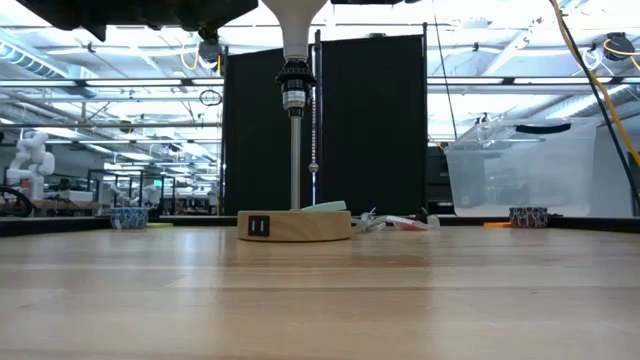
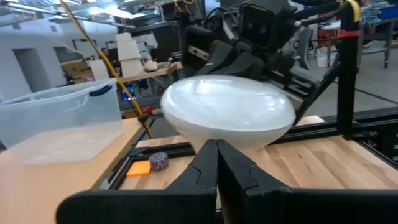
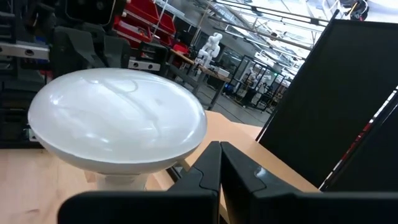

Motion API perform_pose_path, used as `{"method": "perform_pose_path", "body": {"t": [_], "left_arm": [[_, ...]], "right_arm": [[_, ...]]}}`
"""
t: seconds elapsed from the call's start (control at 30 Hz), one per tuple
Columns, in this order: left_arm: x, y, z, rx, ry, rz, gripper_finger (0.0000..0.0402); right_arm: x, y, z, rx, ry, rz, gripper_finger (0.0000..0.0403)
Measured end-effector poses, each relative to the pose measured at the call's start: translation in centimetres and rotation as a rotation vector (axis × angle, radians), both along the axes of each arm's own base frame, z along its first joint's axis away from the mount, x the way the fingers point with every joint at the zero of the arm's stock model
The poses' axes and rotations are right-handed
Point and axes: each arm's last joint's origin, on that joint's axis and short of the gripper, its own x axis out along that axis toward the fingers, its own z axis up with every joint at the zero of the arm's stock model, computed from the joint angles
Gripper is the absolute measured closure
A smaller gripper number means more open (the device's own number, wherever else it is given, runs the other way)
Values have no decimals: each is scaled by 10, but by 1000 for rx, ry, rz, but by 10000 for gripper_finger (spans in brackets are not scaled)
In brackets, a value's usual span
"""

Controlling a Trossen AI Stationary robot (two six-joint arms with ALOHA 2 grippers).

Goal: Screw lightbulb
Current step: Insert the lightbulb into the lamp socket

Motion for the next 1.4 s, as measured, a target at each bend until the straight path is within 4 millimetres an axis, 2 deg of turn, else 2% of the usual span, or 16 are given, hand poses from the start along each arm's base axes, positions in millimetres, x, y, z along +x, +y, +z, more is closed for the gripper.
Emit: {"method": "perform_pose_path", "body": {"t": [0.27,0.43,0.57,0.87,1.1,1.4], "left_arm": [[-3,1,0,-2,11,25,402],[-13,-1,5,-1,9,25,402],[-16,-7,9,7,-22,-42,402],[-4,-20,0,24,27,-146,402],[8,-30,-1,36,-25,-198,402],[20,-29,-11,28,5,-146,402]], "right_arm": [[0,0,-1,2,8,-5,403],[0,0,-2,1,18,-5,403],[0,0,-2,-3,23,-5,403],[0,0,-2,-5,27,-5,403],[0,0,-2,-4,25,-5,403],[0,0,-2,-2,24,-5,403]]}}
